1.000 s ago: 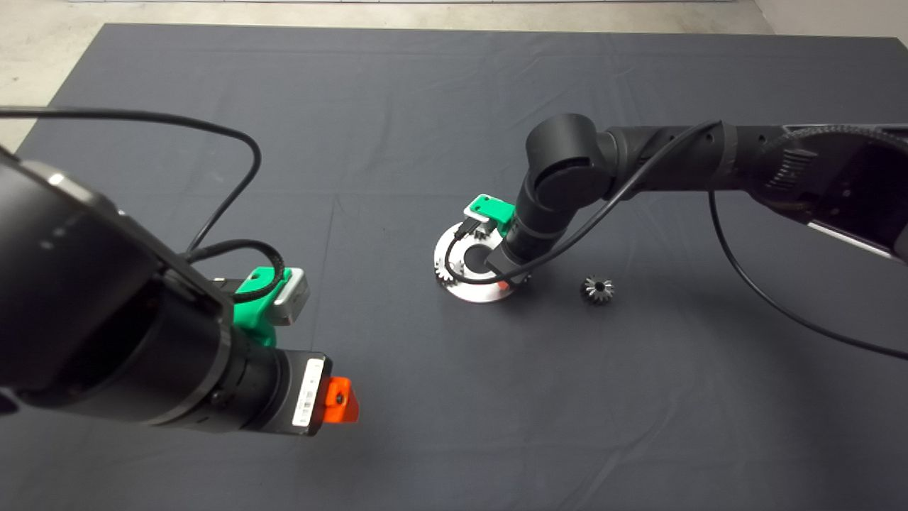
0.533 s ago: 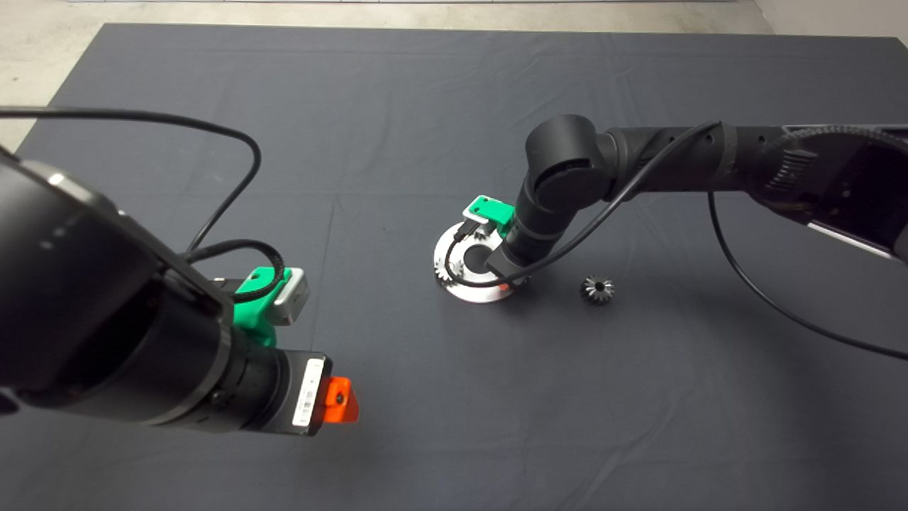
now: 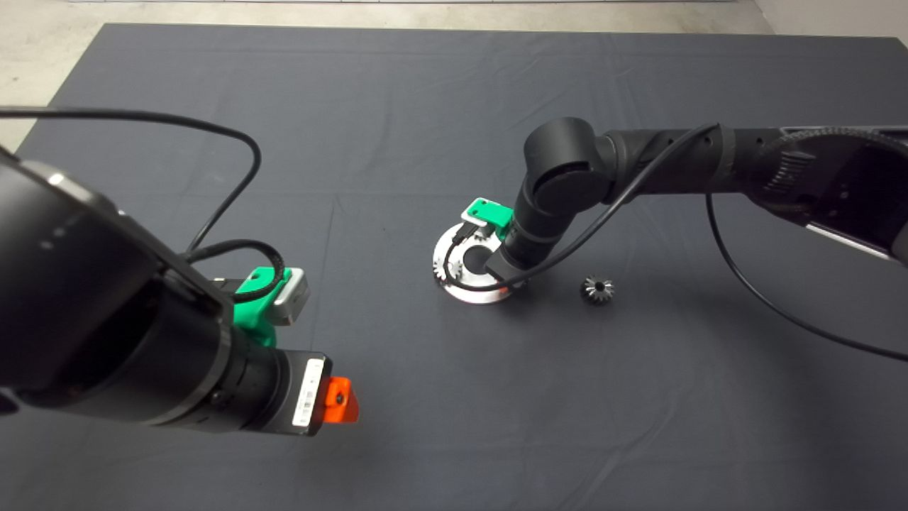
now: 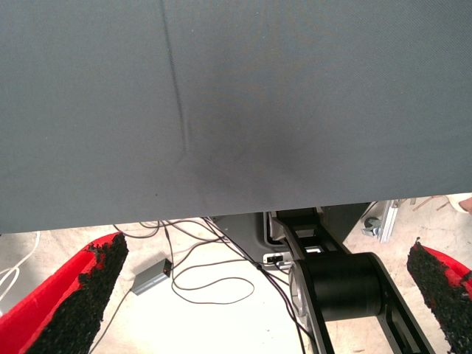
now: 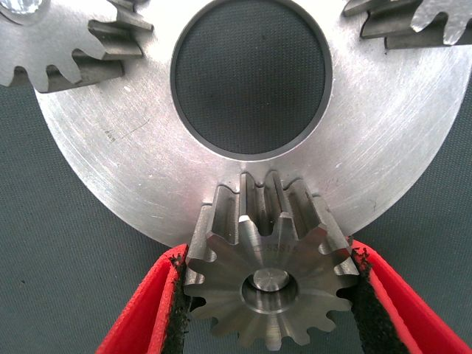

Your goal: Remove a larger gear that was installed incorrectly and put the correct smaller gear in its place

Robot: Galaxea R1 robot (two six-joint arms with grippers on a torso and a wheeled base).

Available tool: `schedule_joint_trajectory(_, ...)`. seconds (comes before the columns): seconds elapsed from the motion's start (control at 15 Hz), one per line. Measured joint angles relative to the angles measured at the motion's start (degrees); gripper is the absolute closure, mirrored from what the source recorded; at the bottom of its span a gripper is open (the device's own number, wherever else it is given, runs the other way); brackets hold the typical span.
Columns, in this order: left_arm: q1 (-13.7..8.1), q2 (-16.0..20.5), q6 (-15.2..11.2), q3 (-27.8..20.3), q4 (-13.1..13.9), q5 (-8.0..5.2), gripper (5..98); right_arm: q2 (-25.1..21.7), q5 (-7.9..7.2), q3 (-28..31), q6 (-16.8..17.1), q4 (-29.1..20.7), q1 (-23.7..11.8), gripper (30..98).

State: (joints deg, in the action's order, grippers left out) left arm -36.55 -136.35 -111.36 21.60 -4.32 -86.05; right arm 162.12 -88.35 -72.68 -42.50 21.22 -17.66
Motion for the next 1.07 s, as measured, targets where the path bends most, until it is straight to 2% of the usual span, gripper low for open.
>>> schedule_joint_trajectory(0.8, 0.00, -0.02, 0.00, 0.00, 0.00, 0.02, 6.1, 0.28, 0.00, 0.09, 0.02, -0.01, 0.00, 80.9)
schedule_joint_trajectory(1.07, 0.00, 0.00, 0.00, 0.00, 0.00, 0.04, 6.1, 0.30, 0.06, 0.30, 0.00, -0.56, -1.16, 80.9)
